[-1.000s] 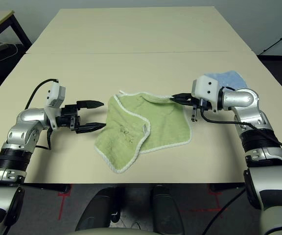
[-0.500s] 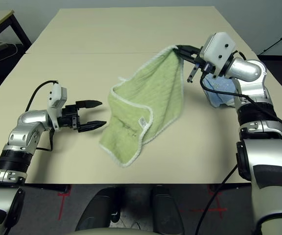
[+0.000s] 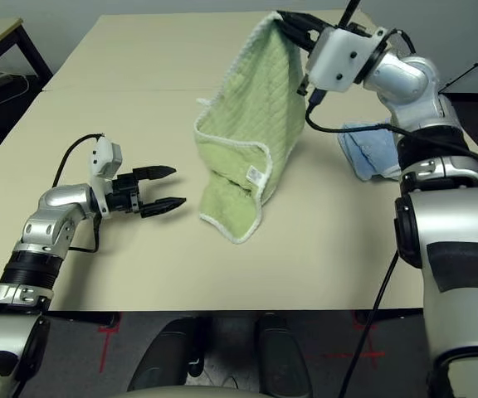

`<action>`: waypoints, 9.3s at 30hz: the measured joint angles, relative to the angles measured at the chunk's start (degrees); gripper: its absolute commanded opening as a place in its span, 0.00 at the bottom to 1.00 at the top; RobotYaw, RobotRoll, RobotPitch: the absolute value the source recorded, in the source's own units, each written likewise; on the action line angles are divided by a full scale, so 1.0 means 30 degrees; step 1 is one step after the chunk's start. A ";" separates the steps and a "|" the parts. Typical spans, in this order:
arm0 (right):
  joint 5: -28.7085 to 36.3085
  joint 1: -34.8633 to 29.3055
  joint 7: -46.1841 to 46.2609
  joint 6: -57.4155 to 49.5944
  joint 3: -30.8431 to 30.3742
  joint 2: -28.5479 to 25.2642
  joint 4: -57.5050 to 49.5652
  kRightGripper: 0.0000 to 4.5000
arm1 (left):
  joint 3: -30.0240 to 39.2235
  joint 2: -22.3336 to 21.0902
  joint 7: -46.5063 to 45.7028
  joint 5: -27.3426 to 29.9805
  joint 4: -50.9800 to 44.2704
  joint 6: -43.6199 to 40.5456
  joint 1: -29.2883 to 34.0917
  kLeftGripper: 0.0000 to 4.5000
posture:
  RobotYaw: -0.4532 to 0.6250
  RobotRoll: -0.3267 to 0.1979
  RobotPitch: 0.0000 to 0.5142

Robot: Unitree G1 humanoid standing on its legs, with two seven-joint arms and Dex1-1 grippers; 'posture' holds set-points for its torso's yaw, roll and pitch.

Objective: Fold the towel and set it aside.

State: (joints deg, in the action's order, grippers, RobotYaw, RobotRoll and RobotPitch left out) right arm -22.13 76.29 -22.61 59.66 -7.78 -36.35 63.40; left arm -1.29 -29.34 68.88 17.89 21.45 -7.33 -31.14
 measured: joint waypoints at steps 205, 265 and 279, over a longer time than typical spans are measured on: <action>0.6764 0.3934 0.2434 -1.1250 0.4471 0.2805 -0.1646 0.01 | -0.1821 0.7105 -1.4881 -0.2994 -0.0798 -0.7800 -0.4529 1.00 | 0.54 0.62 0.29; 0.9301 0.4122 0.0774 -1.2347 0.5831 0.4479 -0.2177 0.01 | 0.1738 0.9066 -1.8407 -0.2927 0.7980 -0.4975 -0.9457 1.00 | 0.51 0.62 0.30; 0.9559 0.4300 0.0677 -1.2629 0.5840 0.4403 -0.3104 0.01 | 0.1621 1.0214 -1.5231 -0.0383 0.2806 -0.7883 -0.9445 1.00 | 0.52 0.62 0.29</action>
State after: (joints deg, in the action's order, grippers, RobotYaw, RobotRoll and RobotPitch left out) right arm 6.55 89.19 -20.58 21.77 9.74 -23.14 54.09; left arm 3.58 1.30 23.19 16.74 29.87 -30.98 -59.48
